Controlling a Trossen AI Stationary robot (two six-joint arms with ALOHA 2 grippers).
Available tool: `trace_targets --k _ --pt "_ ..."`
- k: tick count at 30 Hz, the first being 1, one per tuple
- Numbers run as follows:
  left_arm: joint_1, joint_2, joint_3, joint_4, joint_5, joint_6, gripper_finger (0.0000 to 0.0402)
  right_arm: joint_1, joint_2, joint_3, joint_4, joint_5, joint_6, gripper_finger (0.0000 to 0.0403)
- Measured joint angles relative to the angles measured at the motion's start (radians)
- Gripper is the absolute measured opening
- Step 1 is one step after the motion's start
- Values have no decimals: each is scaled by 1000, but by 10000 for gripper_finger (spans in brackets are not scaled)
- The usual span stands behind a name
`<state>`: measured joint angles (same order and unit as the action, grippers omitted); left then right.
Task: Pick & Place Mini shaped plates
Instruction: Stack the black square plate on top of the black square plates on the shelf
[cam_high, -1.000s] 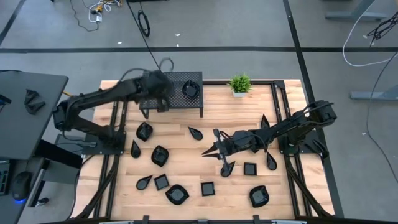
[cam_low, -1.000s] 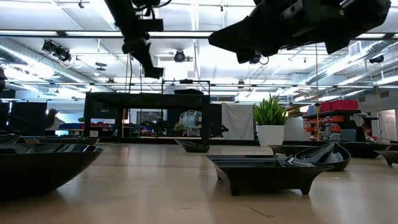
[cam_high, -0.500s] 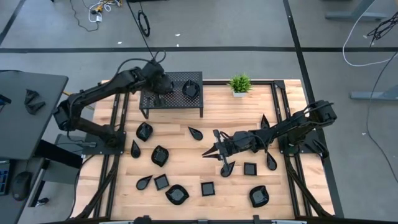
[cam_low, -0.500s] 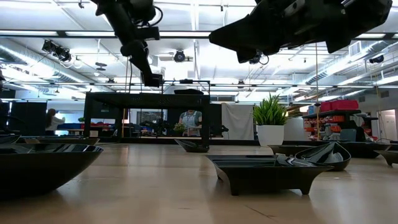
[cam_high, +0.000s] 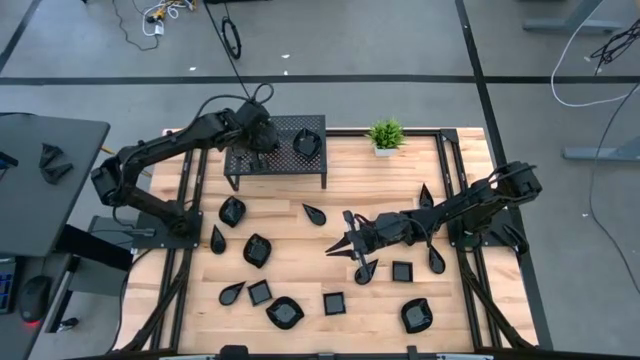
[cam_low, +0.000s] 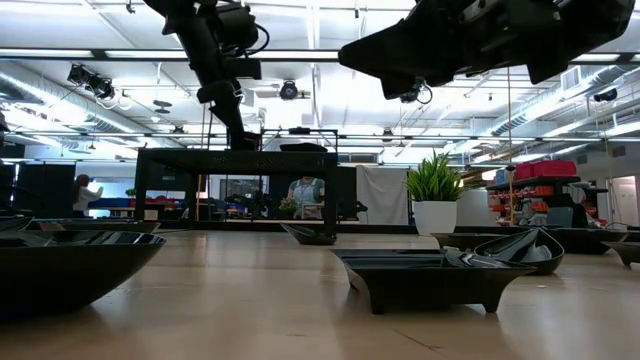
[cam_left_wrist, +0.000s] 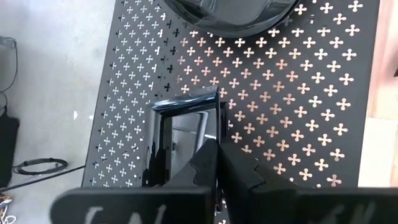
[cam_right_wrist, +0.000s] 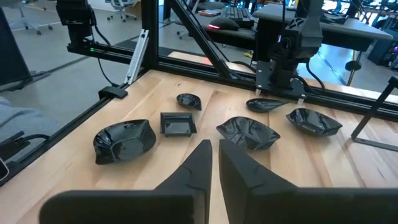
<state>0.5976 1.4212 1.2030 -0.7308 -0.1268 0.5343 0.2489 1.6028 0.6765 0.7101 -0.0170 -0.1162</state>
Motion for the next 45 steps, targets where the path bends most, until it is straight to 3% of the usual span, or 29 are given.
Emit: trace_targets --k 27,45 --pt "1 0 0 -2 -49 -51 138 0 0 0 0 0 3 32" --pt "26 8 1 9 -98 -78 133 0 0 0 -8 0 3 32"
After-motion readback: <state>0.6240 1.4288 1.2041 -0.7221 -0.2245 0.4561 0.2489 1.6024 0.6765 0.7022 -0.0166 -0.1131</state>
